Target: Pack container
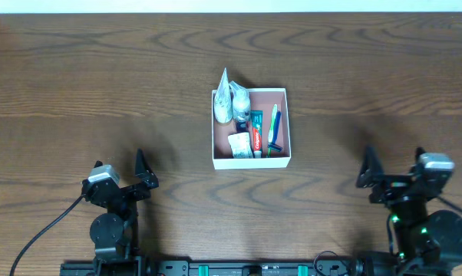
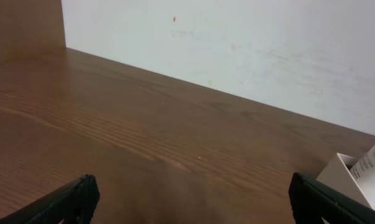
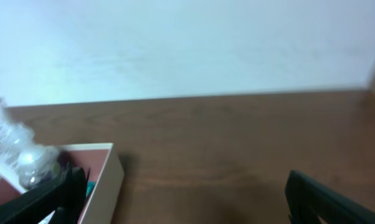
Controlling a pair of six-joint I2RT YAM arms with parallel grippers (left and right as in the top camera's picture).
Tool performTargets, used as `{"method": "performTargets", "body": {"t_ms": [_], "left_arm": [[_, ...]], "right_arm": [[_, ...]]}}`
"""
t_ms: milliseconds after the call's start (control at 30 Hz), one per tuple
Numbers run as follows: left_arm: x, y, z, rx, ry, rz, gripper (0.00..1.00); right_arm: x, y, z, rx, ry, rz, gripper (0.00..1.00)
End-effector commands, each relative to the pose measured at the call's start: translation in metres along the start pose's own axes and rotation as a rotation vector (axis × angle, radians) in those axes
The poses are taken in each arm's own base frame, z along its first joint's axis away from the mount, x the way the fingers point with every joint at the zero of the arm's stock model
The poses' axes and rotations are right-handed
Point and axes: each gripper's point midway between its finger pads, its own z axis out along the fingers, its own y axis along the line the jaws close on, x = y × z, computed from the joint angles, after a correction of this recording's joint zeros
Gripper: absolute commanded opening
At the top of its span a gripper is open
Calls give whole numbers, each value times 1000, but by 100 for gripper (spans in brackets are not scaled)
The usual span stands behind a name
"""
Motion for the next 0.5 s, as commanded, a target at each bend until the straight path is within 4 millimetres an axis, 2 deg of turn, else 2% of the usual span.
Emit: {"method": "performTargets", "body": {"t_ms": [0,233,467], "left_arm": [[17,7,1,-24,50,26,98],[17,7,1,-24,50,26,98],[17,7,1,-24,50,27,98]], "right_arm": [[24,19,3,-126,-17,-152,99],[64,17,11,-141,-14,-152,99],[77,19,17,-166,-31,-156,99]]}}
